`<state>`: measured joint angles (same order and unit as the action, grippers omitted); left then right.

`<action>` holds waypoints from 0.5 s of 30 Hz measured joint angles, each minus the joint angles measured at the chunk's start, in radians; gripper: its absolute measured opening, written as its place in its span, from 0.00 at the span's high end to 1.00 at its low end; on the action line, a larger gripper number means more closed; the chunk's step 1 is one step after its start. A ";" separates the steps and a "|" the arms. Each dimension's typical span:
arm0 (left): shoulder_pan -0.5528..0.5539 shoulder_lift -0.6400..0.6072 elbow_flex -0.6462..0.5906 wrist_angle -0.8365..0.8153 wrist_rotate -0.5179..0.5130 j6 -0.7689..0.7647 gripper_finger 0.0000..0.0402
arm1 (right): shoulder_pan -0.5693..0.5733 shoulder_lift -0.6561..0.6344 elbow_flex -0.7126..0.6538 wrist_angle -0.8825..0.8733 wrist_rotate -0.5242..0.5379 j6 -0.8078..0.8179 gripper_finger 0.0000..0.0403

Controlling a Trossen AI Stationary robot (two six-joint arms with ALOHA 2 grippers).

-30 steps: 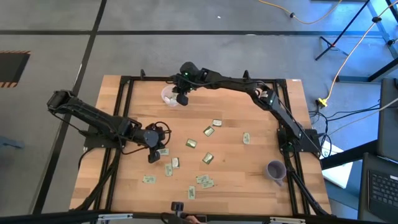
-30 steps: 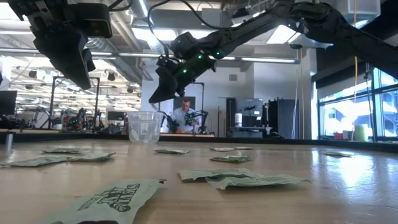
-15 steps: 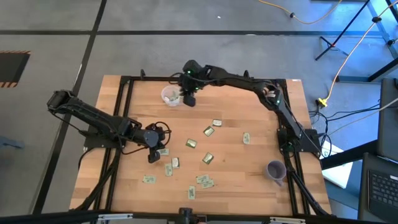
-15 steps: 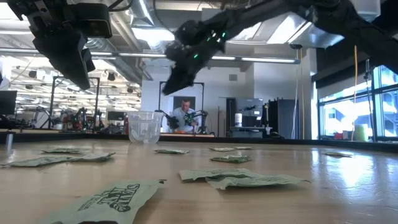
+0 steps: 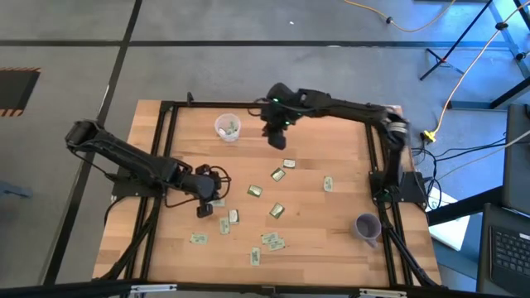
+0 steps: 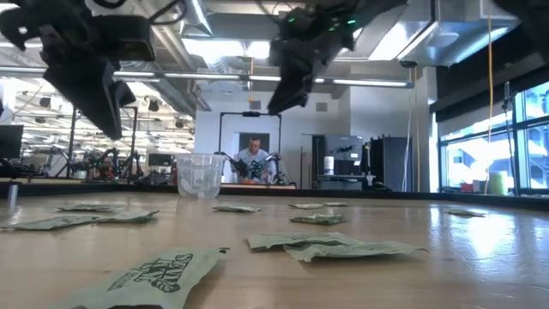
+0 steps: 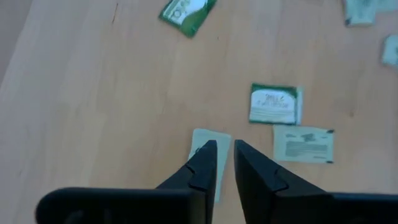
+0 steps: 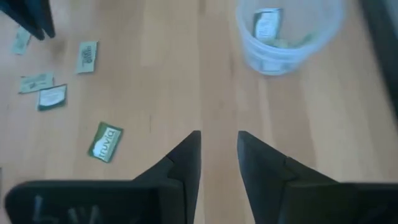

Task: Pick and place items into bin
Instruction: Put the stevia packet into the transparent bin

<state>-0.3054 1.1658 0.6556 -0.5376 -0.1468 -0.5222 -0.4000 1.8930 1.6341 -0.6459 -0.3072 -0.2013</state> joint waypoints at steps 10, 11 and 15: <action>0.004 0.176 0.000 0.059 -0.001 -0.040 0.82 | 0.017 -0.356 -0.491 0.296 0.151 0.123 0.73; 0.006 0.188 0.000 0.074 -0.001 -0.049 0.82 | 0.019 -0.378 -0.528 0.319 0.156 0.137 0.73; 0.007 0.239 0.000 0.121 -0.009 -0.052 0.82 | 0.040 -0.461 -0.667 0.423 0.251 0.176 0.73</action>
<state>-0.2985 1.4052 0.6559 -0.4163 -0.1559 -0.5745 -0.3601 1.4319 0.9668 -0.2228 -0.0564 -0.0252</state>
